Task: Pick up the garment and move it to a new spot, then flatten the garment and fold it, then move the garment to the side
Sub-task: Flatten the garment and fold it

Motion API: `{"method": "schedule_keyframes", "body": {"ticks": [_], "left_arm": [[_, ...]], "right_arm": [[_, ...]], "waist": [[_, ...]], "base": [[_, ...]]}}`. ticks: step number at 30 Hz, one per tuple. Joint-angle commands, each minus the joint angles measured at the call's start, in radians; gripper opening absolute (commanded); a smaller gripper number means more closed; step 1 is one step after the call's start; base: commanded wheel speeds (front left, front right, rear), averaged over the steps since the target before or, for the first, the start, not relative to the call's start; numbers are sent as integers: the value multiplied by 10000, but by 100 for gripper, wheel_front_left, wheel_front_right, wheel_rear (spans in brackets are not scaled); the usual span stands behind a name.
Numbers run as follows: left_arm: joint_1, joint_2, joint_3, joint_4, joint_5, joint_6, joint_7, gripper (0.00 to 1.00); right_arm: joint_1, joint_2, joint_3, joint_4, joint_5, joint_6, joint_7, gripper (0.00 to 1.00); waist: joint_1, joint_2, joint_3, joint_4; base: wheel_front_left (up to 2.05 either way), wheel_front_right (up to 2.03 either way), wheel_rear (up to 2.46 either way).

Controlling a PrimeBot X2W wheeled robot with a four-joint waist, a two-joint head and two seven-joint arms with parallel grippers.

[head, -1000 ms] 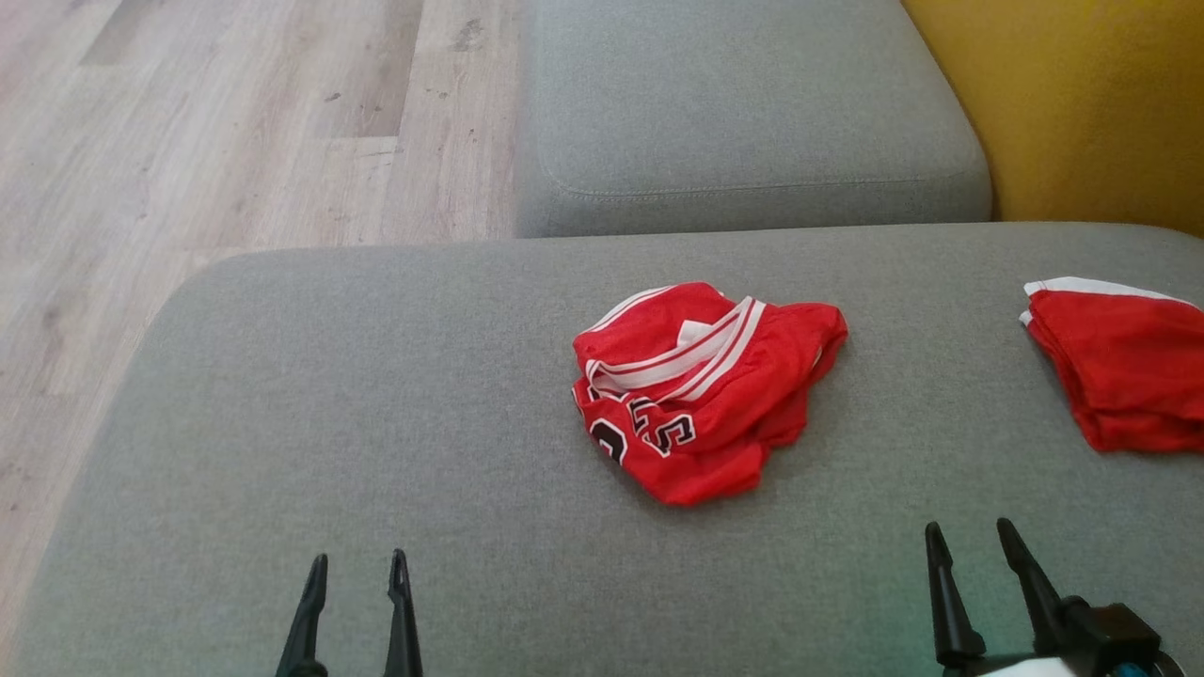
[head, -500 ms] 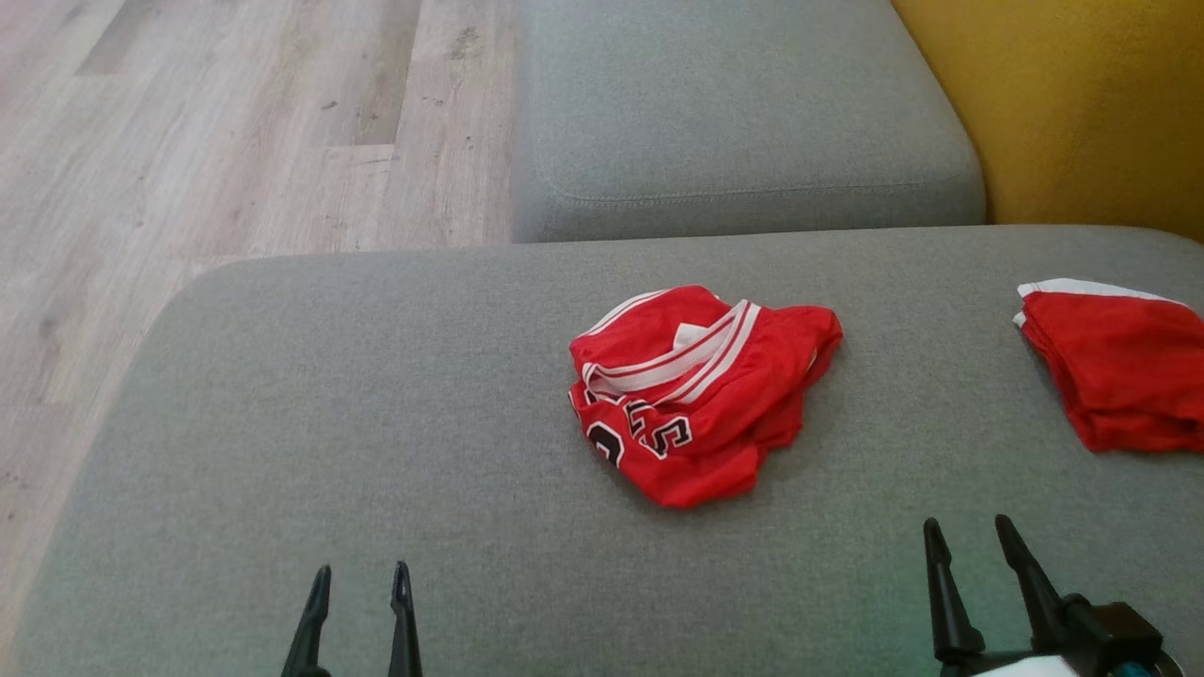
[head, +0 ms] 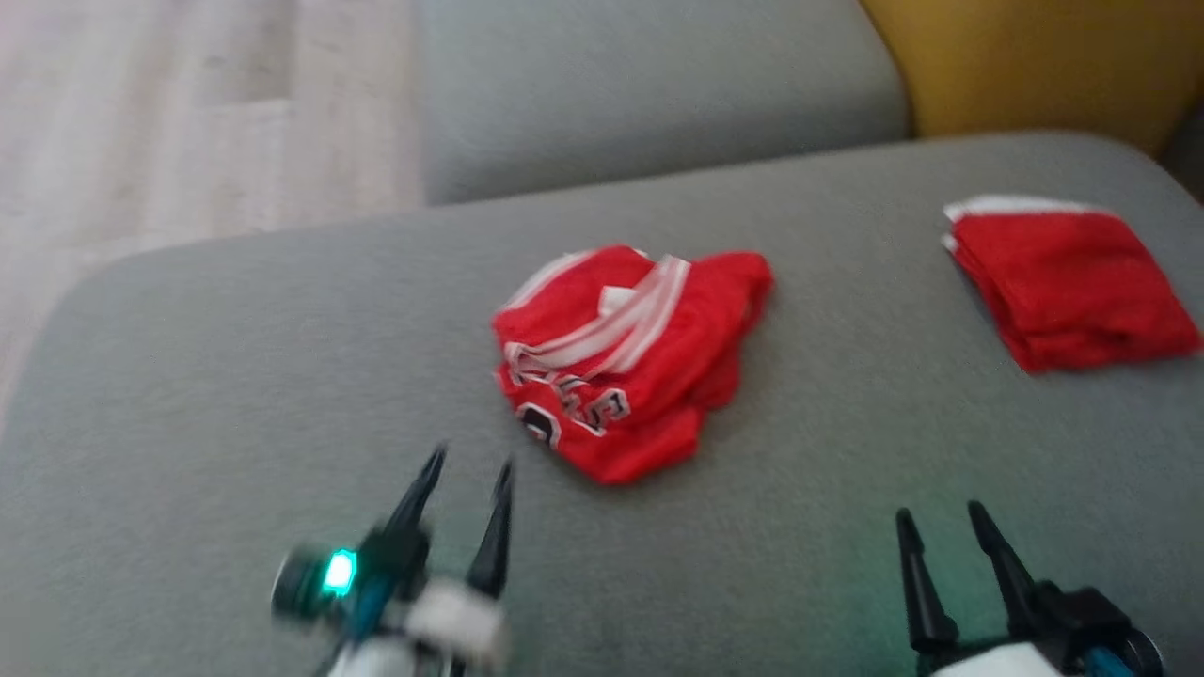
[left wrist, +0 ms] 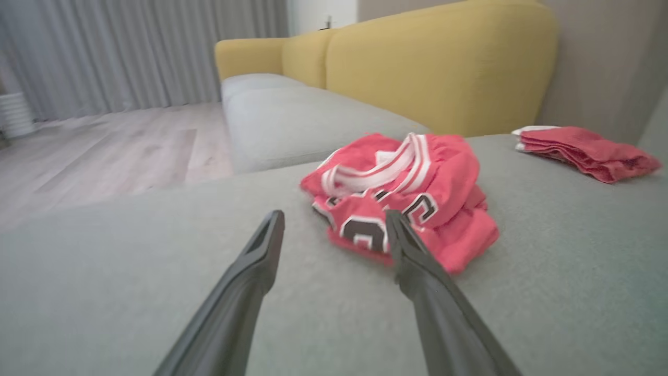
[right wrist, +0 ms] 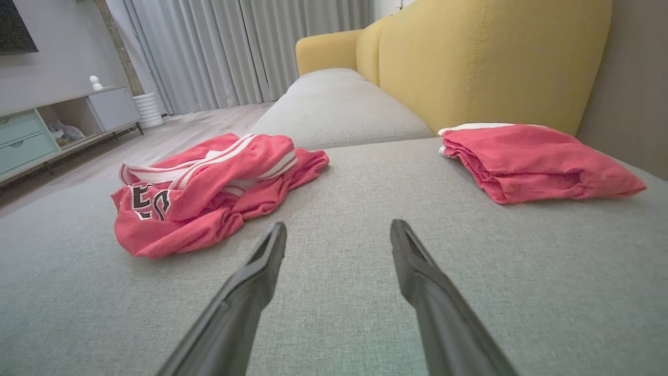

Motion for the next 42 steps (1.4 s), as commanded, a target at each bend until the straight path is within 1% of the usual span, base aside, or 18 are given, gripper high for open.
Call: {"method": "schedule_keyframes", "body": {"ticks": [1,4,5,10,14,17,20,25,33,34,36,40,42], "left_arm": [[-1435,-20,-96,238,-111,-121,253,100],[-3077,-20,-613,1104,-317,-277,920,100],[-3077,-20,-613,1104,-317,-277,920,100],[-5193,-20,-1056,2624,-874,-503,2018,100],[-6227,-20,-1285,3637,-1494,-879,2577,100],[-6661,-20,-1635,3887,-2273,-1175,2869,100],[-7023,-20,-2097,3859,-2934,-1306,2891,100],[-7488,-20,-2955,3749,-3822,-1390,2892,100],[-8262,-20,-4147,4505,-3544,-1110,2445,100],[-8336,-20,-4282,4609,-3483,-1086,2350,97],[-8453,-20,-4500,4802,-3398,-1034,2074,0],[-8612,-20,-4884,4918,-3442,-1066,1463,0],[-8751,-20,-5010,4478,-3719,-1099,1069,0]], "right_arm": [[-780,-101,399,-432,-96,-7,-36,100],[-1201,-128,608,-574,-106,-7,-36,100],[-1201,-128,608,-574,-106,-7,-36,100],[-1786,-122,776,-733,-56,-7,-36,100],[-2087,-116,834,-769,-14,-7,-36,100],[-2229,-109,837,-763,19,-7,-36,100],[-2318,-103,893,-753,42,-7,-36,100],[-2451,-88,1021,-709,66,-7,-36,100],[-2578,-77,1307,-657,335,-7,-36,100],[-2592,-77,1334,-647,381,-7,-36,100],[-2614,-76,1359,-630,451,-7,-36,100],[-2568,-75,1320,-590,486,-7,-36,100],[-2485,-75,1239,-575,457,-7,-36,100]], "waist": [[-1,0,939,-908],[-1,0,1786,-1436],[-1,0,1786,-1436],[-1,0,2883,-2147],[-1,0,3415,-2519],[-1,0,3614,-2666],[-1,0,3731,-2777],[-1,0,3826,-2945],[-1,0,3961,-3254],[-1,0,3973,-3292],[-1,0,3980,-3371],[-1,0,3811,-3462],[-1,0,3633,-3421]], "base": [[0,0,0],[0,0,0],[0,0,0],[0,0,0],[0,0,0],[0,0,0],[0,0,0],[0,0,0],[0,0,0],[0,0,0],[0,0,0],[0,0,0],[0,0,0]]}}
